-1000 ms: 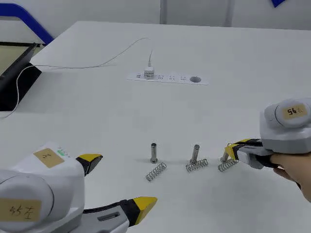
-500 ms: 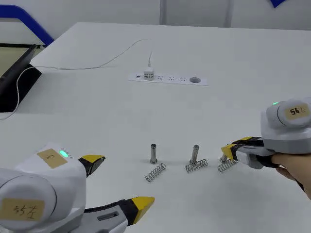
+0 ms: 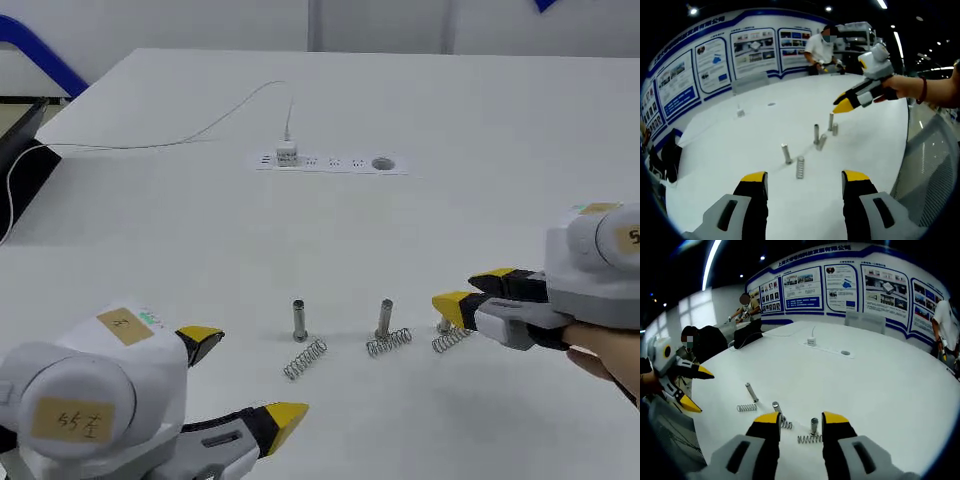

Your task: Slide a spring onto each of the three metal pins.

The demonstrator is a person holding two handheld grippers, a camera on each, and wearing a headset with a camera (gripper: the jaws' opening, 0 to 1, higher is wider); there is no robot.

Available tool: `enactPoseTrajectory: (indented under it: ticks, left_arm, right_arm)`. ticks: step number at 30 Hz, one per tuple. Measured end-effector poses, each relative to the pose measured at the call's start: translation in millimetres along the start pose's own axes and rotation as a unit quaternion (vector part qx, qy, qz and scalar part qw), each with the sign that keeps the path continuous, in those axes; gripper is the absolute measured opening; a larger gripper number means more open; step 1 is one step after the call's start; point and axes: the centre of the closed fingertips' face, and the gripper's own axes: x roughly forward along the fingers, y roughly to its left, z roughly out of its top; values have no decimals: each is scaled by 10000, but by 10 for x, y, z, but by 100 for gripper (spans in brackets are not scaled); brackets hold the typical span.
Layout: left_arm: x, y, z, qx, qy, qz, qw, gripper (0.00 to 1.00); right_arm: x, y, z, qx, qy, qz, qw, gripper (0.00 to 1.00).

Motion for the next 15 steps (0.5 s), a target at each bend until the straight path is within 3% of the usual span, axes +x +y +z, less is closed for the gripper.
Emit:
enactPoseTrajectory:
  ticks: [15]
  left_arm:
    - [278,40,-75,213,179,-193,9994,49]
  right_arm:
    - [-164,238,39,56,-431,429,9981,60]
